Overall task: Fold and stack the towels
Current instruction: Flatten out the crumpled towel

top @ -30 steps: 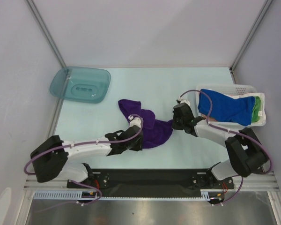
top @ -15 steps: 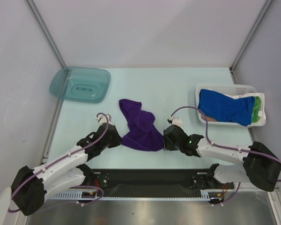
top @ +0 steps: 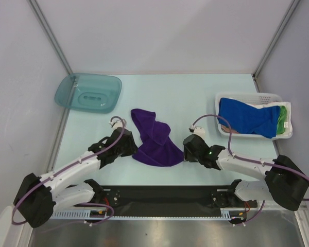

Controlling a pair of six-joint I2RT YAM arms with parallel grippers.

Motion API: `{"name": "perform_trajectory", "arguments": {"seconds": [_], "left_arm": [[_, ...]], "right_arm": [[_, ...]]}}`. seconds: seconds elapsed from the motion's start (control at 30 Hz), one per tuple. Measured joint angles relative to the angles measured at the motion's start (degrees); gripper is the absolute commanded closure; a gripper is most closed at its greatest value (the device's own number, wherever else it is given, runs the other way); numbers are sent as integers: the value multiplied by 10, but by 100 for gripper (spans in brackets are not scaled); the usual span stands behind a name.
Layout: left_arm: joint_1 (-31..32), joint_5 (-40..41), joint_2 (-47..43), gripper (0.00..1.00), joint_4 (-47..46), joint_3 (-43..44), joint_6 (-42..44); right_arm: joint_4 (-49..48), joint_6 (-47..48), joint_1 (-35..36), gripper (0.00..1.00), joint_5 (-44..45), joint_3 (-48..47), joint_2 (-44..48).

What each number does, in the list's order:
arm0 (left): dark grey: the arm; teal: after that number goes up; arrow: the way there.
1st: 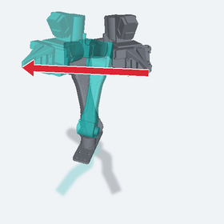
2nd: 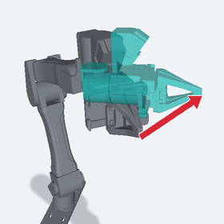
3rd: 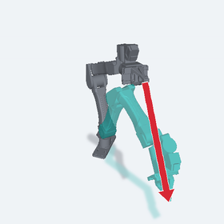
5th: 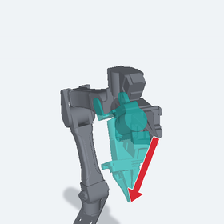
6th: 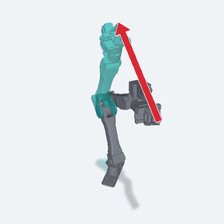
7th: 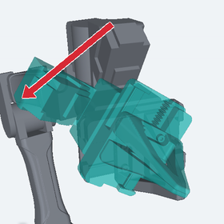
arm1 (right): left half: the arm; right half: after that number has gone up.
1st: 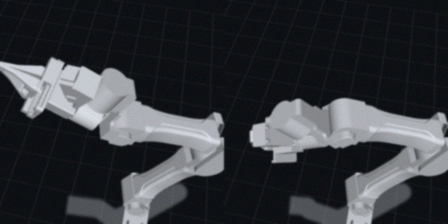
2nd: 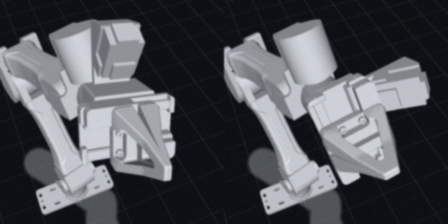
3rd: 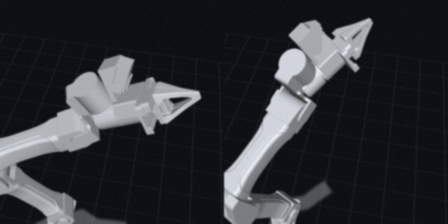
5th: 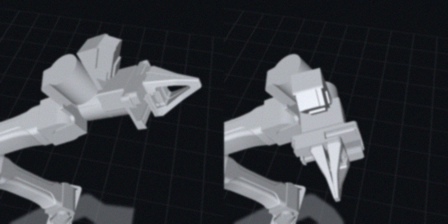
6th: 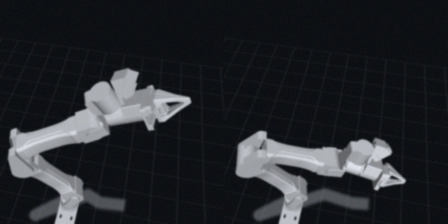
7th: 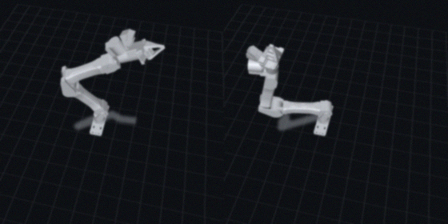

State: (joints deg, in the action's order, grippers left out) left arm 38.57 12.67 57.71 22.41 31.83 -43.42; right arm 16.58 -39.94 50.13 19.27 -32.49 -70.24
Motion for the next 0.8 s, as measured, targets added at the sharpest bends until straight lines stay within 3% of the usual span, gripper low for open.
{"name": "perform_trajectory", "arguments": {"seconds": [0.27,0.47,0.63,0.8], "left_arm": [[0,12,114,49,-7,38,5],[8,7,136,53,-18,39,4],[22,5,136,64,-28,33,2],[24,0,132,75,-33,8,-2]], "right_arm": [[-30,12,-11,52,-9,0,-50],[-63,17,-21,52,-18,-5,-70],[-85,23,-23,58,-24,-9,-84],[-91,25,-20,71,-29,-10,-88]]}}
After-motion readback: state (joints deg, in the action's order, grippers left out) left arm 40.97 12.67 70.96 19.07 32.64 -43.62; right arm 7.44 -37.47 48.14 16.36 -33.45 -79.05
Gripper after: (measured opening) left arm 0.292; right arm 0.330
